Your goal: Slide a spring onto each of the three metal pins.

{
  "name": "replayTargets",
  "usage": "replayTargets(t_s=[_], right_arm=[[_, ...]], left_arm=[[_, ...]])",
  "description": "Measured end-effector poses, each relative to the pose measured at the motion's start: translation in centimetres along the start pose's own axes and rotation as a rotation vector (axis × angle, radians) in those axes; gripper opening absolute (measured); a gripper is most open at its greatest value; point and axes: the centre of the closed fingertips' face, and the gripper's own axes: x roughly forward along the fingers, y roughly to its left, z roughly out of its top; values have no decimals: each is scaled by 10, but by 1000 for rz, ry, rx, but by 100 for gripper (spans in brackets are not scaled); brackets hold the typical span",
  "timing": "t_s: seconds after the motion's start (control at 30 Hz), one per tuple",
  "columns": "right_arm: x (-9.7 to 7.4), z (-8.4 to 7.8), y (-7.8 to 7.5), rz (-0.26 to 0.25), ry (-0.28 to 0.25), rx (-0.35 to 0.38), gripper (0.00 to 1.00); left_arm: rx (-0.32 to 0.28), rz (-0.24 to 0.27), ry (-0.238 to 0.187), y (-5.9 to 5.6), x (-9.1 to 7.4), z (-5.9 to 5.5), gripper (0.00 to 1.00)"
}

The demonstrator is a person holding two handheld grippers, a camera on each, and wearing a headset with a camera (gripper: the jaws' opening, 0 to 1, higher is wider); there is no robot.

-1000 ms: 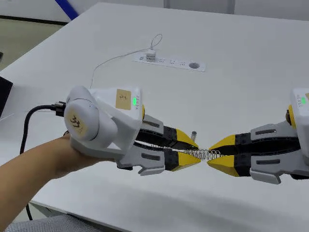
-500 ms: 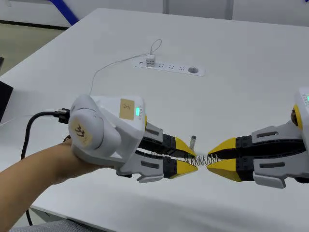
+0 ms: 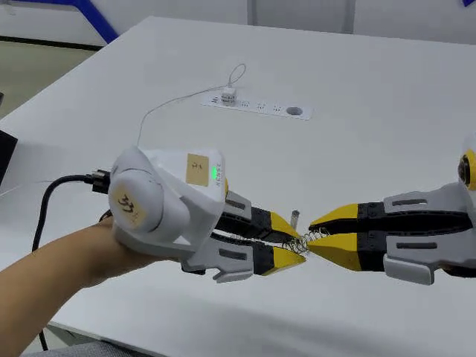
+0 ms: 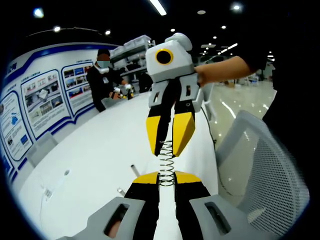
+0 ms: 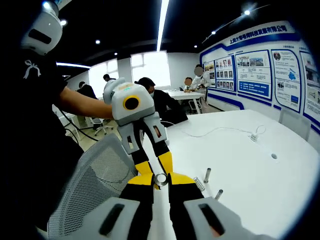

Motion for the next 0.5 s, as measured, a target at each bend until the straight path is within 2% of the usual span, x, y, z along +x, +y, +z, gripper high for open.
replayTargets(t_s=[0.5], right_arm=[[5,12,5,-1,-68,39,12]], left_arm=[[-43,9,-31,-5,2,6,9]])
